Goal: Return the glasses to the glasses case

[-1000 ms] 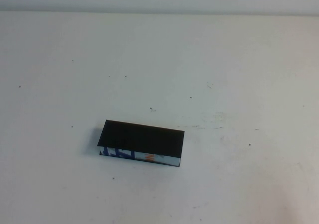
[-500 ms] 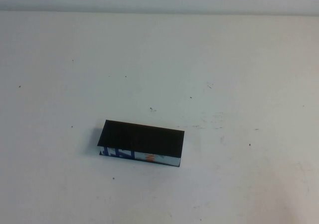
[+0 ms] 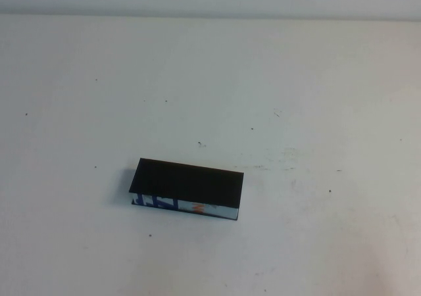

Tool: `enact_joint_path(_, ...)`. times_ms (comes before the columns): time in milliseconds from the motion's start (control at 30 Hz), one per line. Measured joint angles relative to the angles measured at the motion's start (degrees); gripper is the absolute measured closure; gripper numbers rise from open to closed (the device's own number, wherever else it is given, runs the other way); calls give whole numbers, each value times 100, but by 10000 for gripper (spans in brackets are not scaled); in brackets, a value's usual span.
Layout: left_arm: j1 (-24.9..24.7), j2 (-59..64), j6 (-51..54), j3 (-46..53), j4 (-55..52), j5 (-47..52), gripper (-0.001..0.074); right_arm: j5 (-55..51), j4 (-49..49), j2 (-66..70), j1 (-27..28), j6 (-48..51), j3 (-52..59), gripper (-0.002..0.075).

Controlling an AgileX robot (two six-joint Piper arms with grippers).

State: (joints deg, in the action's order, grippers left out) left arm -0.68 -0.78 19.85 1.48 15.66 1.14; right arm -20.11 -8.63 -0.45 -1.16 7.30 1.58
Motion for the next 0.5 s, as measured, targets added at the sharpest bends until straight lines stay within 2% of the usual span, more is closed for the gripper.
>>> enact_joint_path(167,130,0,-1313,0,-1282,1473,739,0,0,-11,0,0,0,737)
enact_joint_path(233,130,0,-1535,5,-1566,1888,739,0,0,-9,0,0,0,737)
enact_joint_path(500,130,0,-1563,5,-1697,2070,739,0,-10,-9,0,0,0,737)
